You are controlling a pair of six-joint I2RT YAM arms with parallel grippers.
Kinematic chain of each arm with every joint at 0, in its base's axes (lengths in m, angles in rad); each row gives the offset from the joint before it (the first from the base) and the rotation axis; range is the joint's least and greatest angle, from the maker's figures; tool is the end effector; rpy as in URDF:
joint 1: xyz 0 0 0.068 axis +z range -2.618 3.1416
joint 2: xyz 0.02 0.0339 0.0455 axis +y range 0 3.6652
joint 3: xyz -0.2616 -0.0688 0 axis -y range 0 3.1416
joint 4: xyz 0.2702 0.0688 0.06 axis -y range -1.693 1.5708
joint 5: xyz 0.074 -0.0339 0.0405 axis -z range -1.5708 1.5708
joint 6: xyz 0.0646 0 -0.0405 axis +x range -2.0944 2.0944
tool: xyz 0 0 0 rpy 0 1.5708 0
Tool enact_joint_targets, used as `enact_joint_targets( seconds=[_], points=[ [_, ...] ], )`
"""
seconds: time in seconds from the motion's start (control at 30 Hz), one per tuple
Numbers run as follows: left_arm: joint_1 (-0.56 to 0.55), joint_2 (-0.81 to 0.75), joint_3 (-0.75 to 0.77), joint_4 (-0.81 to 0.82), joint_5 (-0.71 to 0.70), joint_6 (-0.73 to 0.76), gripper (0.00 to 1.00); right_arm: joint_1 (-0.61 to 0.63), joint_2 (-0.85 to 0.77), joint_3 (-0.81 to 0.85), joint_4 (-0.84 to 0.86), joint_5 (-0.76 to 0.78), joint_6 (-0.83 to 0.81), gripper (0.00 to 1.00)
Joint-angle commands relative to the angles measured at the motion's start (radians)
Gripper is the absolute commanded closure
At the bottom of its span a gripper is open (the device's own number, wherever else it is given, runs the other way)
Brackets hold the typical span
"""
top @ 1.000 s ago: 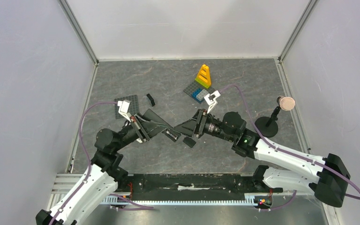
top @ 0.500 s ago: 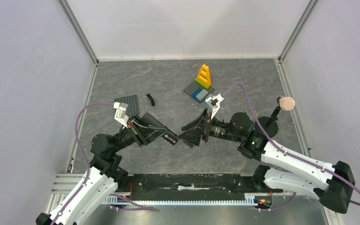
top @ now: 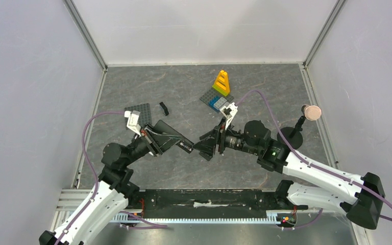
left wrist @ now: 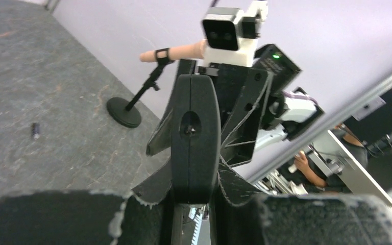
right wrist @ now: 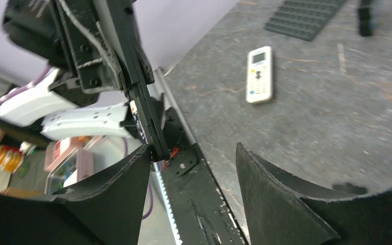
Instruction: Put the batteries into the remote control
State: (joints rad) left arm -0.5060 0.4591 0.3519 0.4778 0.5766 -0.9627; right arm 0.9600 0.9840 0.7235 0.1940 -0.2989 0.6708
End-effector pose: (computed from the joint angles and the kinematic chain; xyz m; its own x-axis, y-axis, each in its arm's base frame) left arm 0.1404 -0.1181 0.3066 -0.5173 -0.5000 -0.6946 0.7461 0.1341 -0.6522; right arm 0.1491 0.2461 0.3107 -0.6212 0.1484 -0.7694 -0.7215 0.2746 0.6356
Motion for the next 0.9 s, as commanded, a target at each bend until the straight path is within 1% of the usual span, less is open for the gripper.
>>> enact_joint_targets(
  seconds=[0.0, 0.1, 0.17, 0.23, 0.33, 0.4, 0.53, 0.63, 0.87],
  points=[
    [0.0, -0.009, 0.024, -0.214, -0.163, 0.082, 0.98, -0.01, 0.005, 0.083, -0.188, 0.305, 0.011, 0.36],
    [0.0, -0.014, 0.027, -0.352, -0.281, 0.09, 0.98, -0.04, 0.043, 0.113, -0.362, 0.49, 0.063, 0.36],
    [0.0, -0.011, 0.025, -0.413, -0.338, 0.08, 0.98, -0.067, 0.086, 0.126, -0.461, 0.576, 0.083, 0.36],
    [-0.001, -0.003, 0.017, -0.441, -0.373, 0.066, 0.98, -0.091, 0.139, 0.131, -0.514, 0.656, 0.093, 0.36],
    [-0.001, 0.01, -0.004, -0.442, -0.385, 0.041, 0.98, -0.133, 0.23, 0.125, -0.547, 0.745, 0.118, 0.37],
    [0.0, 0.021, -0.014, -0.437, -0.386, 0.029, 0.98, -0.168, 0.296, 0.128, -0.548, 0.776, 0.135, 0.4],
    [0.0, 0.036, -0.029, -0.431, -0.385, 0.018, 0.98, -0.24, 0.449, 0.17, -0.543, 0.777, 0.152, 0.51],
    [-0.001, 0.04, -0.04, -0.417, -0.384, 0.018, 0.98, -0.273, 0.555, 0.215, -0.536, 0.784, 0.155, 0.57],
    [-0.001, 0.042, -0.067, -0.376, -0.387, 0.014, 0.98, -0.307, 0.704, 0.307, -0.532, 0.803, 0.172, 0.58]
  ],
)
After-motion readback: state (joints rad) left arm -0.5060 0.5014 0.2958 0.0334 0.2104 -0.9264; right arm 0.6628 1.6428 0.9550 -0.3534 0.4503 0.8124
